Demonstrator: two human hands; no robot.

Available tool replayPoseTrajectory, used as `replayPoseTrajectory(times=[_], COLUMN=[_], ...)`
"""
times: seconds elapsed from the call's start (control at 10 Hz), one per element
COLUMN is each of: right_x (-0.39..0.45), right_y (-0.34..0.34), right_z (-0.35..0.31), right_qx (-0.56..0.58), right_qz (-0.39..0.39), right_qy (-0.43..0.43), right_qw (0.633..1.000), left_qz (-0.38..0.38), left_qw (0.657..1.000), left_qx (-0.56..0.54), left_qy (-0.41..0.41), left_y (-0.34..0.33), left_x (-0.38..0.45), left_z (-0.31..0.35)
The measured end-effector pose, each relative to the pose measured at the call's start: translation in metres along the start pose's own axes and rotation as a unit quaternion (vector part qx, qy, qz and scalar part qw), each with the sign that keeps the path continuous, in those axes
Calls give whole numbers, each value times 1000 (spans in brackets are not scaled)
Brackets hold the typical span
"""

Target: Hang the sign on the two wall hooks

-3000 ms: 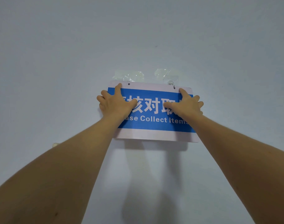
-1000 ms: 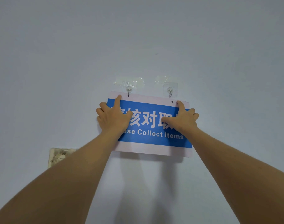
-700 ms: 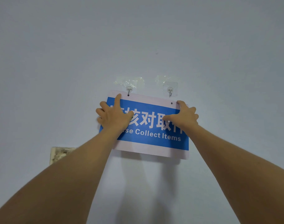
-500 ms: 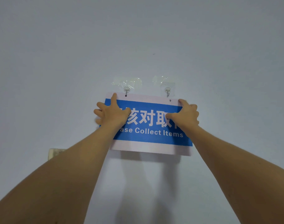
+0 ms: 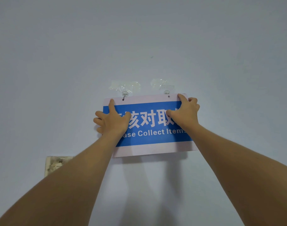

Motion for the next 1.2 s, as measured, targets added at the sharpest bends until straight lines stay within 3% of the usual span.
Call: replayPoseTrajectory(times=[0.5,0.9,1.2], right_x=[1,-9,-26], right_y=[-6,-9,11], right_z=[6,4,-19], right_qx=[4,-88,-167], right_qz=[-26,-69,-120], right_qy=[-11,-9,105], right_qw=[1000,994,973], left_qz=[20,-4,0], left_qw=[998,994,984], left_qx=[55,104,136], left_qy=[-8,-28,-113], left_y=[1,0,20], left_x=[1,-12,-36], left_z=[1,1,22])
Point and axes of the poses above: each hand's wrist, its own x-axis towards the middle knuckle, its own y-axis out of the back of the hand, z = x × y, the point moved 2 cm from there along x, towards the middle knuckle, and after that the axes turned 4 degrees about y, right-handed, at the moved point
